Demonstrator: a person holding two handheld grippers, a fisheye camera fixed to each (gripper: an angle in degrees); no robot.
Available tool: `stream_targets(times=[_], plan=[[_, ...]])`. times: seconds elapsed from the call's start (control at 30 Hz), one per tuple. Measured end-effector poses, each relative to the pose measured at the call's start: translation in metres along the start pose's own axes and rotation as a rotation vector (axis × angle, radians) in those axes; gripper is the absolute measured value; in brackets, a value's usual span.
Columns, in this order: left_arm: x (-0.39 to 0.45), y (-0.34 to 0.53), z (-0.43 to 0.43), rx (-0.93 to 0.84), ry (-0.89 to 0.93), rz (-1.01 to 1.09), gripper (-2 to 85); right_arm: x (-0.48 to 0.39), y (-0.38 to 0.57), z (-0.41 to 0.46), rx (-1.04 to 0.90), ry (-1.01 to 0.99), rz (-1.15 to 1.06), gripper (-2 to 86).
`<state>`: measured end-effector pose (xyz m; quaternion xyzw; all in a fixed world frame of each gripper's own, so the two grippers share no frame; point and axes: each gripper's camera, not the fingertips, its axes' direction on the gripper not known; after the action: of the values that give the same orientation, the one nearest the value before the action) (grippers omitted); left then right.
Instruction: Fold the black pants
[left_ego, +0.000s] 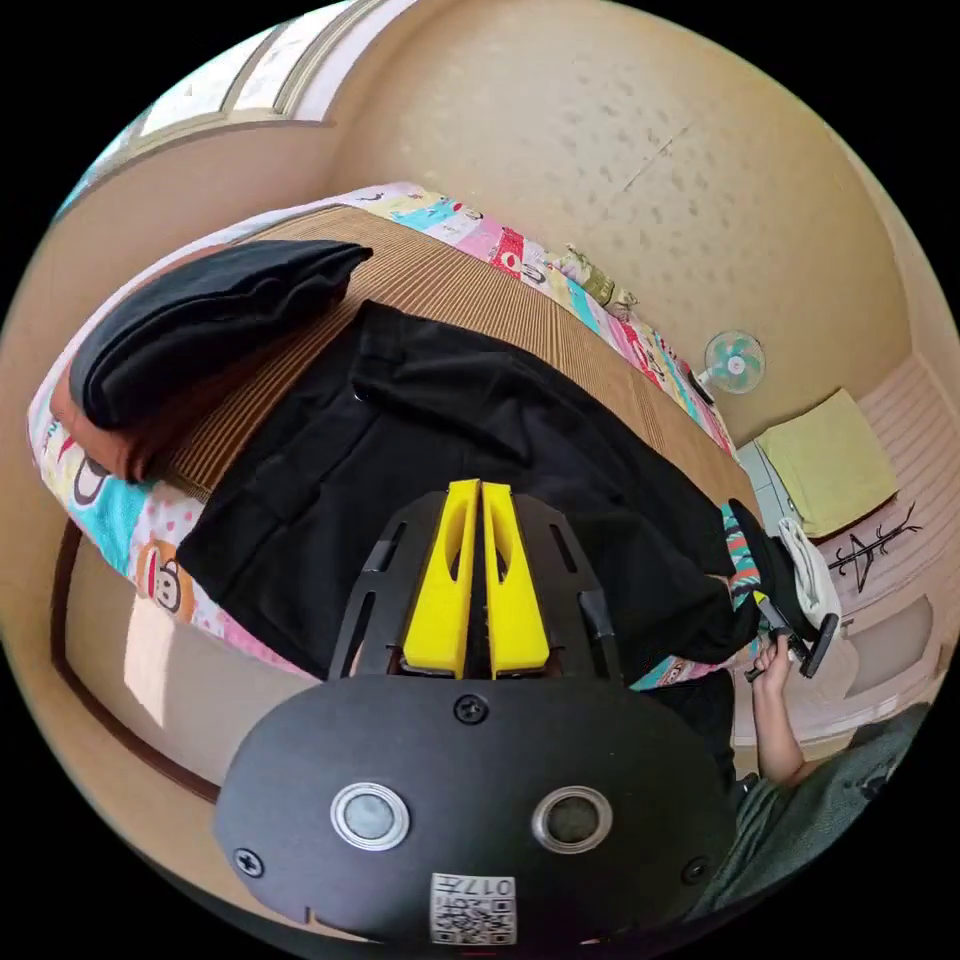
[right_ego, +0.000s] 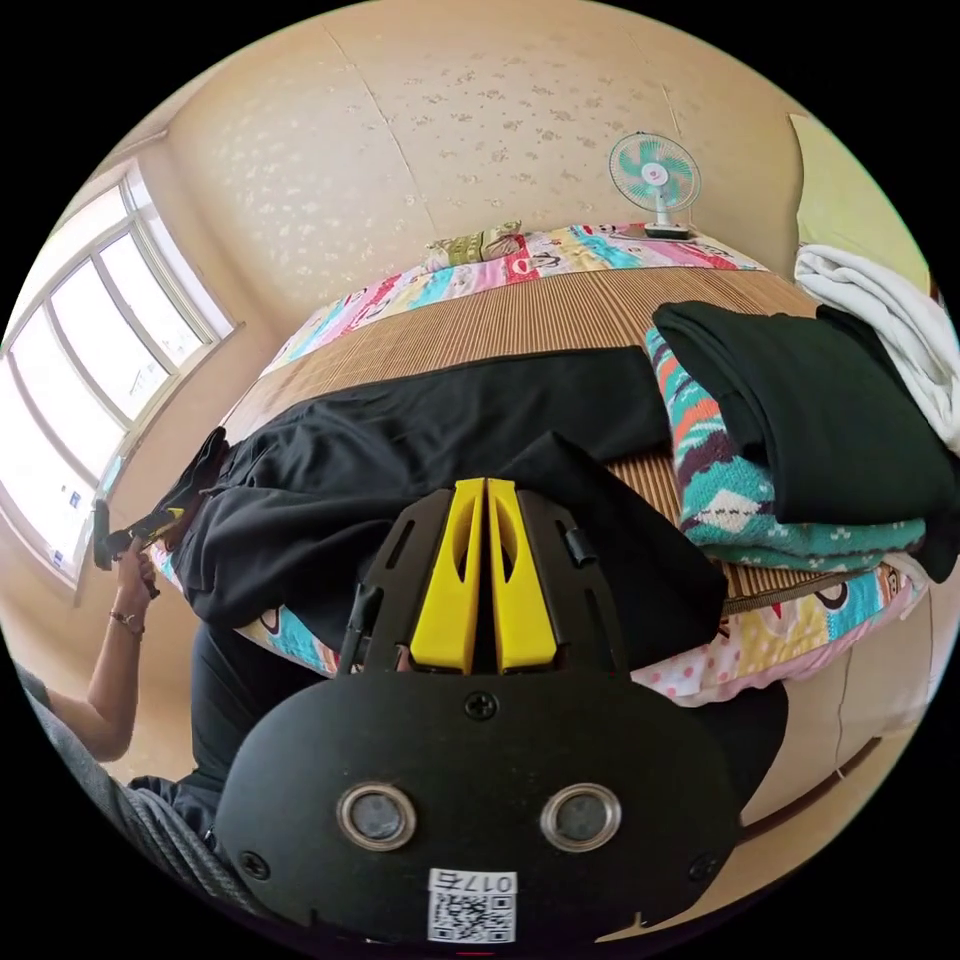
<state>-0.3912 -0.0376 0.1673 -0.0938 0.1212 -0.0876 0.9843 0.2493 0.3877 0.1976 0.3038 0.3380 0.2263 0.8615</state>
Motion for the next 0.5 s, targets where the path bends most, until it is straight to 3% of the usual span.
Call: stream_targets(times=[0.13, 0.33, 0.43, 0.5], plan=[[0.034, -0.067, 0.095, -0.126, -0.178, 0.193, -0.9, 0.006, 0.007, 0.004, -0.064, 0.0, -0.022, 0.5], [0.036, -0.113, 0.132, -0.076, -0.367, 0.316, -1.0, 0.042, 0.027, -0.016, -0.099, 0.044, 0.016, 0.8], [0.019, -0.141, 0.132, -0.103, -0.442, 0.216, -1.0, 0.06, 0.032, -0.026, -0.084, 0.047, 0.038, 1.1], [-0.005, -0.161, 0.117, -0.147, -0.303, 0.032, -0.9, 0.071, 0.034, -0.033, -0.064, 0.02, 0.073, 1.6]])
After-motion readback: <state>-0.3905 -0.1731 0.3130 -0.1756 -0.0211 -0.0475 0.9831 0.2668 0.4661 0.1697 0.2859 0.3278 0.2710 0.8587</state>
